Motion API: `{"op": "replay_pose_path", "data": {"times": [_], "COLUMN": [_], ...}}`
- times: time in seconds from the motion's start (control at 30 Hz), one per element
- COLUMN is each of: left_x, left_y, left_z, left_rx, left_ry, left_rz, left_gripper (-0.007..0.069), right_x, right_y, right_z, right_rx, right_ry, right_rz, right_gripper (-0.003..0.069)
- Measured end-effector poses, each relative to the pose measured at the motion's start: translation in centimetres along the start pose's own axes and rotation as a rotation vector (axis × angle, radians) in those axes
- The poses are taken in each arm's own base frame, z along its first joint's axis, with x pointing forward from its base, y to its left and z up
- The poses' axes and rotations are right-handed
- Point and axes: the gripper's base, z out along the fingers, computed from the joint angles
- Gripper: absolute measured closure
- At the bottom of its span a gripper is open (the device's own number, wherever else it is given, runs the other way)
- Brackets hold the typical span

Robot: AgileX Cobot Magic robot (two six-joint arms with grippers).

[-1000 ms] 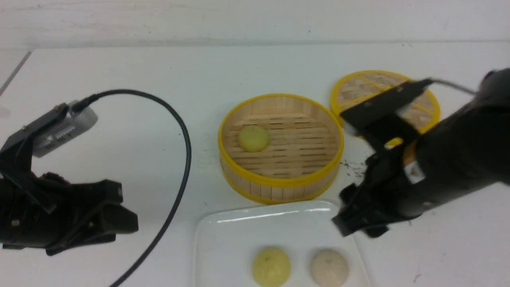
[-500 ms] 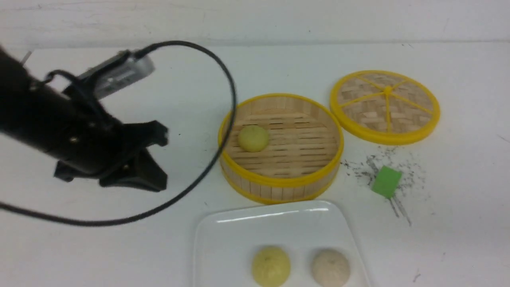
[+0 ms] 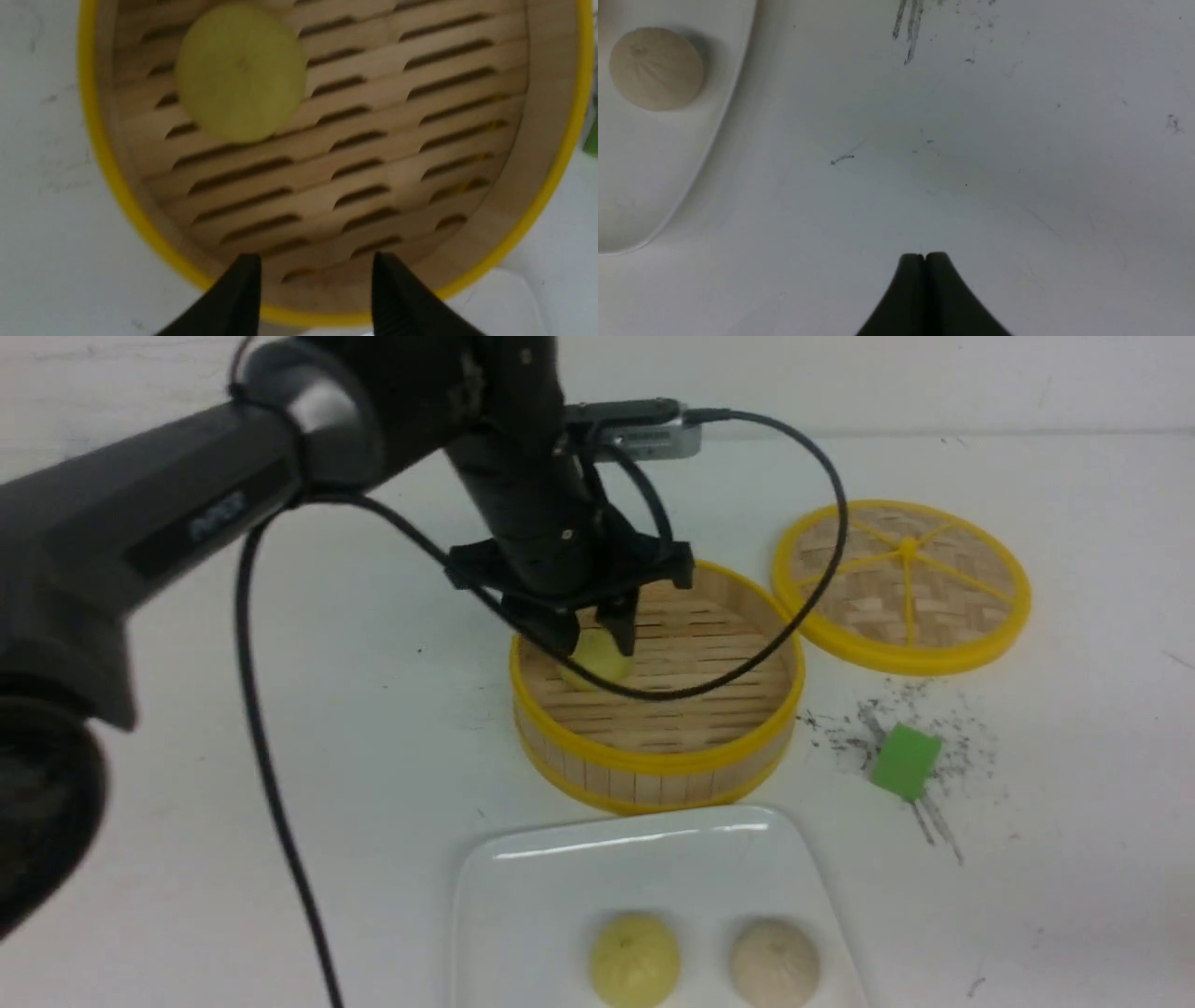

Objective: Put the steamed buns into the plate on the white tablecloth.
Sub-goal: 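Reach into the bamboo steamer and grasp a bun with the left gripper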

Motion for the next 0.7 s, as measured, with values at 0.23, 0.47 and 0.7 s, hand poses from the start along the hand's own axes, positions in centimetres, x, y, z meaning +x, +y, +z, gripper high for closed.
{"op": "replay_pose_path", "data": {"times": [0.23, 0.47, 0.7], "left_x": [-1.9, -1.6, -1.4], "left_y": [0.7, 1.7, 1.3], "left_z": [5.2, 8.0, 6.9], "left_rx": [-0.109, -0.199, -0.176], "left_ry": [-0.011, 0.012, 0.057], "left_rz": [-0.043, -0.100, -0.077], "left_gripper": [0.0145, 0.0199, 0.0563], "right_x": [-0.2, -0.2, -0.2], "right_y": [0.1, 0.1, 0.1], "right_z": [0.0, 0.0, 0.0], "right_rx": [-0.013, -0.013, -0.013], "right_ry": [-0.024, -0.025, -0.025], "right_rz": [0.003, 0.003, 0.003], "right_gripper": [0.0670, 0.0667, 0.0664]}}
